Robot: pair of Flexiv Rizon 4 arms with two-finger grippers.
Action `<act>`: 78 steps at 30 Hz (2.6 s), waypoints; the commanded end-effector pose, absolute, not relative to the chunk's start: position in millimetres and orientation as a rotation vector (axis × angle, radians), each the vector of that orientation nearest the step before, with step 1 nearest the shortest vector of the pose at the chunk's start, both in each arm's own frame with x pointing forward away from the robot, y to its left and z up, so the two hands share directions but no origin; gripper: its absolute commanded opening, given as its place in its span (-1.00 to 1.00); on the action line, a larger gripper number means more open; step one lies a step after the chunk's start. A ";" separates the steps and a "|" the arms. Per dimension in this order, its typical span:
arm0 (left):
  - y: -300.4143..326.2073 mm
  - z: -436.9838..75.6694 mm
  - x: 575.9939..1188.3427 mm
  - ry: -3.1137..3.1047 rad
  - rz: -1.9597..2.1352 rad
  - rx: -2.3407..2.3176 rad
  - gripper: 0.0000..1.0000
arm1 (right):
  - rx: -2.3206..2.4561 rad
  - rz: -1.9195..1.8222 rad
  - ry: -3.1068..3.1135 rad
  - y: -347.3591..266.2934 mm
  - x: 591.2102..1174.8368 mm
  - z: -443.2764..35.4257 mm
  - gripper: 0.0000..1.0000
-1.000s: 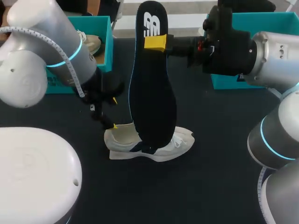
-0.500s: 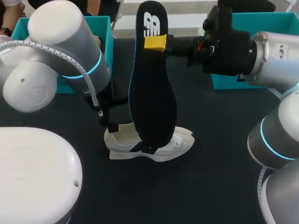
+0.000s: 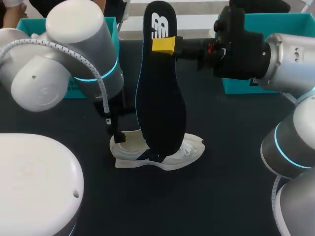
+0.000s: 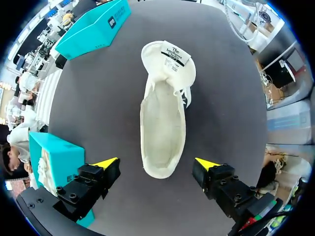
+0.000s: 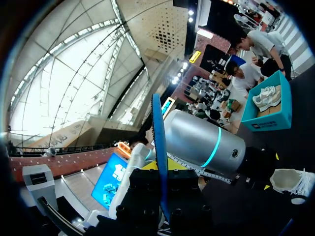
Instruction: Take the shoe out of the shoebox, open the shoe tongue, remove and reinsert the insole, then place the shoe into the shoebox
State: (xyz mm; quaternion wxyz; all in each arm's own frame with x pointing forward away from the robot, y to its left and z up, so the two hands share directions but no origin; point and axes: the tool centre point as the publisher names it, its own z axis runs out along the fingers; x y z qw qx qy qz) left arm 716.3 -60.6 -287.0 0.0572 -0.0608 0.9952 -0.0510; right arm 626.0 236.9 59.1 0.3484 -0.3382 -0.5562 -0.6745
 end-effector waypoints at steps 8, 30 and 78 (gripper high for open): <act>-70.1 -291.1 721.1 3.036 -0.120 -0.189 1.00 | -0.879 -1.752 -1.438 240.9 625.9 59.0 -1.00; -95.5 -293.4 740.7 3.009 -0.151 -0.195 1.00 | -0.879 -1.752 -1.438 240.9 625.9 59.0 -1.00; -139.0 -367.3 758.1 3.150 -0.114 -0.195 -0.34 | -0.879 -1.752 -1.438 240.9 625.9 59.0 -1.00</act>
